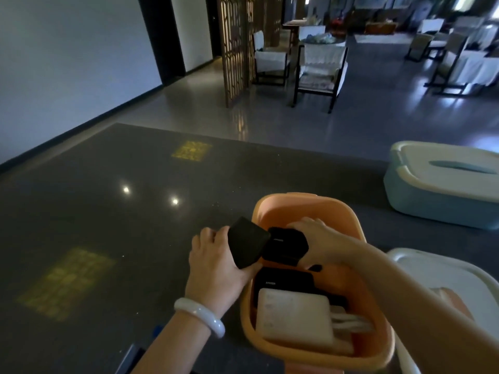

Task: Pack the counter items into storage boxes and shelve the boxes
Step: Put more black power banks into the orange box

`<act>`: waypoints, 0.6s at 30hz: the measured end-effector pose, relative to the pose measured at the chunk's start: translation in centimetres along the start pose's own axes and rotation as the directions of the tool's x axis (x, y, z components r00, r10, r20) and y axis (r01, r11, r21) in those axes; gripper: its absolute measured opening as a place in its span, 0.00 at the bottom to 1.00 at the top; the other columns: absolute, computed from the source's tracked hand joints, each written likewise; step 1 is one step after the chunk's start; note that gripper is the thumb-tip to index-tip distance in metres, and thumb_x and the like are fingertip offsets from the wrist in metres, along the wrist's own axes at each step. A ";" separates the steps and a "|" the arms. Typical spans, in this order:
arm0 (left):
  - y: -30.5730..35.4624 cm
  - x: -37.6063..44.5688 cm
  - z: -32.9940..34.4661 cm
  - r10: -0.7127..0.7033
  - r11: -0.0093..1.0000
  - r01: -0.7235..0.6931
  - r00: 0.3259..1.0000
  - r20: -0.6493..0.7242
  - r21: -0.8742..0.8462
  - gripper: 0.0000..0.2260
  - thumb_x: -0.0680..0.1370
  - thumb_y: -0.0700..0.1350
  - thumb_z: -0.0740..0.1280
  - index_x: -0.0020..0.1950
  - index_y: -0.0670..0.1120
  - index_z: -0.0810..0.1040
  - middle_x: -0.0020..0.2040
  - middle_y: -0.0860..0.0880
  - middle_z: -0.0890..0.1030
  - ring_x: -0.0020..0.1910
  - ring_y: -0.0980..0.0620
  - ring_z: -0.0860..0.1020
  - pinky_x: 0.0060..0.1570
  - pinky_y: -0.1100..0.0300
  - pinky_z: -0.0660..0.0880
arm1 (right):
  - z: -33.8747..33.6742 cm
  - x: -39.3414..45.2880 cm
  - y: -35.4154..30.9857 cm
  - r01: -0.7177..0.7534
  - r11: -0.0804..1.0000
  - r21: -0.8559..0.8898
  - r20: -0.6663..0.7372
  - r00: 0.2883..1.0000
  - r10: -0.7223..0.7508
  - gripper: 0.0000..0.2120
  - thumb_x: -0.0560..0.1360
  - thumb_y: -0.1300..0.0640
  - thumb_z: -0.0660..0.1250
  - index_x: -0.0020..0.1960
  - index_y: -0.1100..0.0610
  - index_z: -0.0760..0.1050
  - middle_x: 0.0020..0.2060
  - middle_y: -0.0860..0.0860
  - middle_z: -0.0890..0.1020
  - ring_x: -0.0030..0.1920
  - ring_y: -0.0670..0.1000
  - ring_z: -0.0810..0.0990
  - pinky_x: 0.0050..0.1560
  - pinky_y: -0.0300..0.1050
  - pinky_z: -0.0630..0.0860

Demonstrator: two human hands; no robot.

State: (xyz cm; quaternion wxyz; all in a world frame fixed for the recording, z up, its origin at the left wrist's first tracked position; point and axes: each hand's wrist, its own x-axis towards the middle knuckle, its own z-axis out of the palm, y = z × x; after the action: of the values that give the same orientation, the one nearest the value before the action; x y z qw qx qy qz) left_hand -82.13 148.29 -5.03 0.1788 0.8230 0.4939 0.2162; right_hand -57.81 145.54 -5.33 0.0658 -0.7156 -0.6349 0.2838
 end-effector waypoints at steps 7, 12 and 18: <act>-0.7 0.4 0.4 0.009 0.999 -0.011 0.999 0.036 0.053 0.39 0.66 0.65 0.72 0.70 0.51 0.62 0.61 0.52 0.65 0.61 0.53 0.64 0.61 0.56 0.68 | 3.1 0.6 0.9 -0.010 0.990 0.143 0.133 0.991 -0.010 0.37 0.64 0.56 0.77 0.67 0.39 0.65 0.62 0.40 0.73 0.62 0.42 0.72 0.58 0.39 0.69; -1.1 0.5 0.6 0.012 0.998 -0.015 0.998 0.057 0.066 0.42 0.66 0.66 0.72 0.72 0.51 0.59 0.63 0.51 0.64 0.61 0.53 0.63 0.60 0.58 0.67 | 2.9 0.4 1.3 -0.056 0.987 0.152 0.277 0.961 0.012 0.32 0.64 0.50 0.77 0.62 0.35 0.65 0.54 0.36 0.75 0.55 0.39 0.74 0.49 0.36 0.69; -1.2 0.6 0.8 0.008 0.998 -0.011 0.998 0.058 0.061 0.43 0.66 0.66 0.72 0.73 0.50 0.59 0.62 0.51 0.64 0.61 0.53 0.62 0.60 0.57 0.66 | 2.5 0.5 1.1 -0.123 0.967 0.225 0.304 0.951 0.050 0.23 0.74 0.54 0.70 0.65 0.37 0.69 0.56 0.38 0.75 0.58 0.43 0.75 0.62 0.49 0.72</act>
State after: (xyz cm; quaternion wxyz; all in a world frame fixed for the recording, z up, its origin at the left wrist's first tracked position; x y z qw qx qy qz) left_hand -82.36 149.31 -6.18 0.1668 0.8363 0.4910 0.1781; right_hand -58.03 145.10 -8.06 0.0440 -0.6790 -0.5662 0.4653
